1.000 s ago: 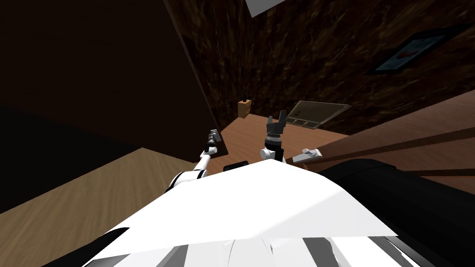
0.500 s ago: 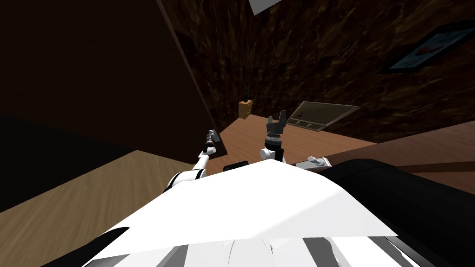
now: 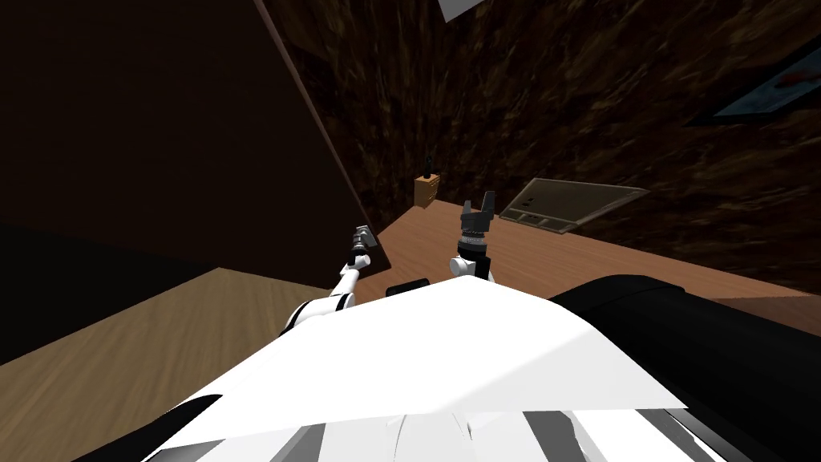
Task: Push the door open
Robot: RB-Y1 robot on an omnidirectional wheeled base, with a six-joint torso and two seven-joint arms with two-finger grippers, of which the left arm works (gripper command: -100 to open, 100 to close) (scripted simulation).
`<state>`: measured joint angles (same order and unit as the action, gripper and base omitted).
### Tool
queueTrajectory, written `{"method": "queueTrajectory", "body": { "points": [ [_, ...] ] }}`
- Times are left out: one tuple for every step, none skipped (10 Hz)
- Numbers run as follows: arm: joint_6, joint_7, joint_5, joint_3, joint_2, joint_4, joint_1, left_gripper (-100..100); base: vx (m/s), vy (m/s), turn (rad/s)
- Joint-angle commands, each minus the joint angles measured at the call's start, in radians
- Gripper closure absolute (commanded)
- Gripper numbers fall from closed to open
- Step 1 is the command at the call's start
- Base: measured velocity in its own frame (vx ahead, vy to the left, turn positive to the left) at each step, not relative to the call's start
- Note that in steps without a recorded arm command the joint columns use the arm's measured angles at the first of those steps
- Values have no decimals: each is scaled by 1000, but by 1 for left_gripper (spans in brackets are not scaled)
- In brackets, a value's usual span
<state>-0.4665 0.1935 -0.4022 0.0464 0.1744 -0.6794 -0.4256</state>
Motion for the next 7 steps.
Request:
{"method": "queueTrajectory", "body": {
  "points": [
    [-5,2,-5,16,7,5,-8,100,217,-109,60],
    [-7,5,-8,26,11,8,-9,100,181,-108,65],
    [-8,8,-11,36,15,11,-9,100,184,-102,63],
    [-9,10,-13,45,18,13,-9,100,186,-114,58],
    [-10,12,-15,52,20,15,-9,100,174,-121,60],
    [-11,14,-17,59,23,17,-9,100,164,-89,54],
    [-11,13,-17,59,28,19,-4,100,71,-23,49]
  ]
}}
